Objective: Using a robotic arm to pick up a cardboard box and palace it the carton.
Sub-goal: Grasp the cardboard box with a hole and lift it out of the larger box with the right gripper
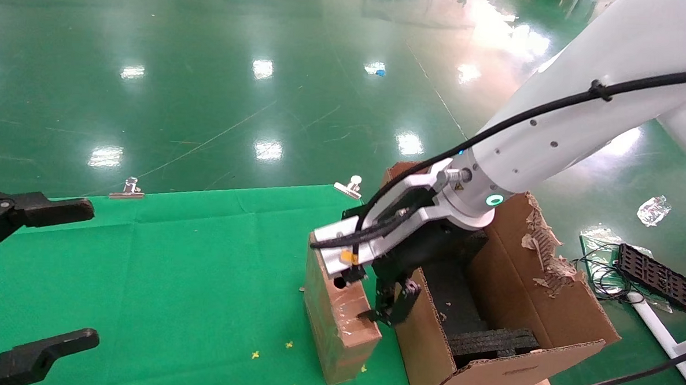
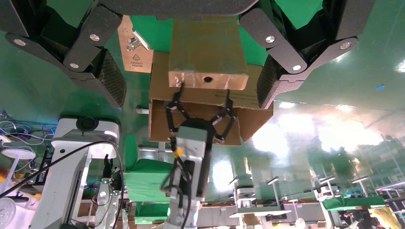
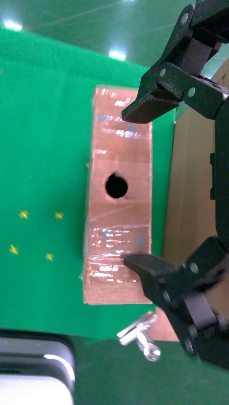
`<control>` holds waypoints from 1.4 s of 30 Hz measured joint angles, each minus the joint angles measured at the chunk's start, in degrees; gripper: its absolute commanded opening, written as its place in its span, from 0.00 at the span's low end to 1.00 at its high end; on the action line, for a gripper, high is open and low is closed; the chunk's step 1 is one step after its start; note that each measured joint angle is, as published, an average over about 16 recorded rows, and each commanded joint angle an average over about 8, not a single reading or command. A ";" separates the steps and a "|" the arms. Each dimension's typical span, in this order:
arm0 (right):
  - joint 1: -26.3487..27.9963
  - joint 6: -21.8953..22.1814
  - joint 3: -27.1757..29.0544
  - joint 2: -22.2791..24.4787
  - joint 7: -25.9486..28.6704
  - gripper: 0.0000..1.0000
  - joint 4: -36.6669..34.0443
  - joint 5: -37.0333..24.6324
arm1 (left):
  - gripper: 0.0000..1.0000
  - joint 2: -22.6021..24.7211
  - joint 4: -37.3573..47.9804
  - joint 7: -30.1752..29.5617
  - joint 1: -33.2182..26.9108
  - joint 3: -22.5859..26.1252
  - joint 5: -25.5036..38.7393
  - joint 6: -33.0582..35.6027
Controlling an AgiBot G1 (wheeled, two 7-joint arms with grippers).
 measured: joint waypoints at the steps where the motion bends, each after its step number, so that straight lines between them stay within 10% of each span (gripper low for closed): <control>1: 0.29 0.14 0.01 0.05 1.25 1.00 -0.25 0.15 | 1.00 0.00 0.00 0.00 0.00 0.00 0.00 0.00; 17: 2.35 -0.95 -1.26 -4.36 29.97 1.00 -15.75 2.02 | 1.00 -0.03 0.00 0.03 -0.01 0.07 -0.05 -0.03; 33: -0.80 -2.34 -4.47 -9.38 35.91 0.99 -26.85 5.21 | 1.00 -0.05 0.00 0.07 -0.03 0.13 -0.09 -0.06; 38: -1.22 -2.18 -5.27 -9.99 36.17 0.49 -27.77 5.75 | 0.98 -0.06 0.00 0.08 -0.03 0.15 -0.10 -0.07; 42: -1.27 -2.09 -5.97 -10.18 36.48 0.05 -27.78 5.63 | 0.59 -0.07 0.00 0.08 -0.04 0.17 -0.12 -0.07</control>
